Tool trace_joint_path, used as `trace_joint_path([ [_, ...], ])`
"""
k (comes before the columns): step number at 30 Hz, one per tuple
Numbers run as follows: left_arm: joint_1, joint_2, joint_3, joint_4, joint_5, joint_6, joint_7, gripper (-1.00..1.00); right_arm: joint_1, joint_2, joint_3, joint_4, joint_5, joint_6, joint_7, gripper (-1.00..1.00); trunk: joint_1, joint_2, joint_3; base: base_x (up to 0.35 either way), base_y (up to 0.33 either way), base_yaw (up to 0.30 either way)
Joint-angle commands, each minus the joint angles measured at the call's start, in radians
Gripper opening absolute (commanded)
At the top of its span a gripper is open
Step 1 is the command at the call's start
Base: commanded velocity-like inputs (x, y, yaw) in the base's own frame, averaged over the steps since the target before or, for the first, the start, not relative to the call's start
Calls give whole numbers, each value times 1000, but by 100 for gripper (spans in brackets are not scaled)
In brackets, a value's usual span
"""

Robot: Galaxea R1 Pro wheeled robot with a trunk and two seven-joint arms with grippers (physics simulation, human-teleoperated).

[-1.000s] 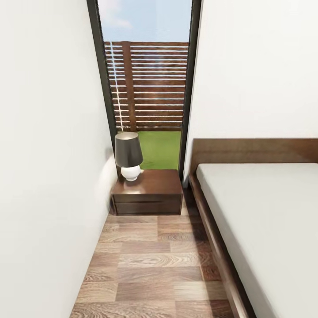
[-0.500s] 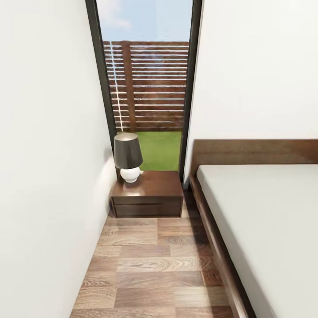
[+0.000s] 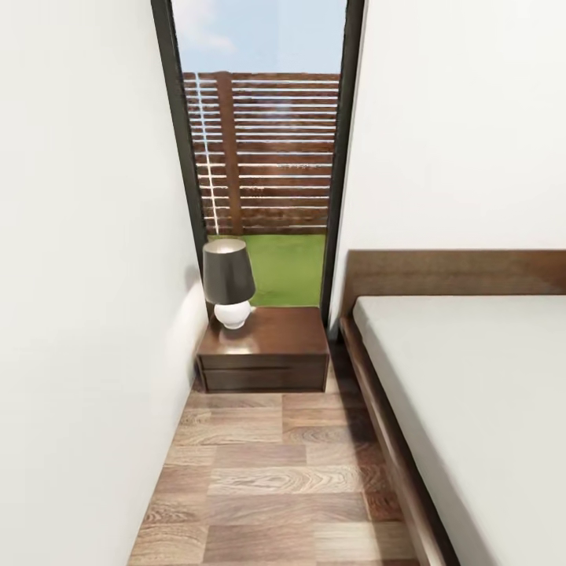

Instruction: In the bedroom, move the book from the bed onto either nightstand, and place the two sandals side by side next to the bed.

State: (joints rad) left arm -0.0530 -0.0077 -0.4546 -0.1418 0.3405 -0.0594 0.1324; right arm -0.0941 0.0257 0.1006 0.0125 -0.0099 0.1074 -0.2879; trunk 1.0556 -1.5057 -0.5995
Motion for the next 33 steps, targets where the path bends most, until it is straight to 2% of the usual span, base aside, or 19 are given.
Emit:
trace_joint_path([
  [1,-1,0,-9,1,9,-4,4,100,-1,0,8,1,-1,5,-3,100,0,0,-1,131,74,0],
  [33,-1,0,-9,1,9,-4,4,100,-1,3,8,1,-1,5,-4,100,0,0,-1,137,80,0],
])
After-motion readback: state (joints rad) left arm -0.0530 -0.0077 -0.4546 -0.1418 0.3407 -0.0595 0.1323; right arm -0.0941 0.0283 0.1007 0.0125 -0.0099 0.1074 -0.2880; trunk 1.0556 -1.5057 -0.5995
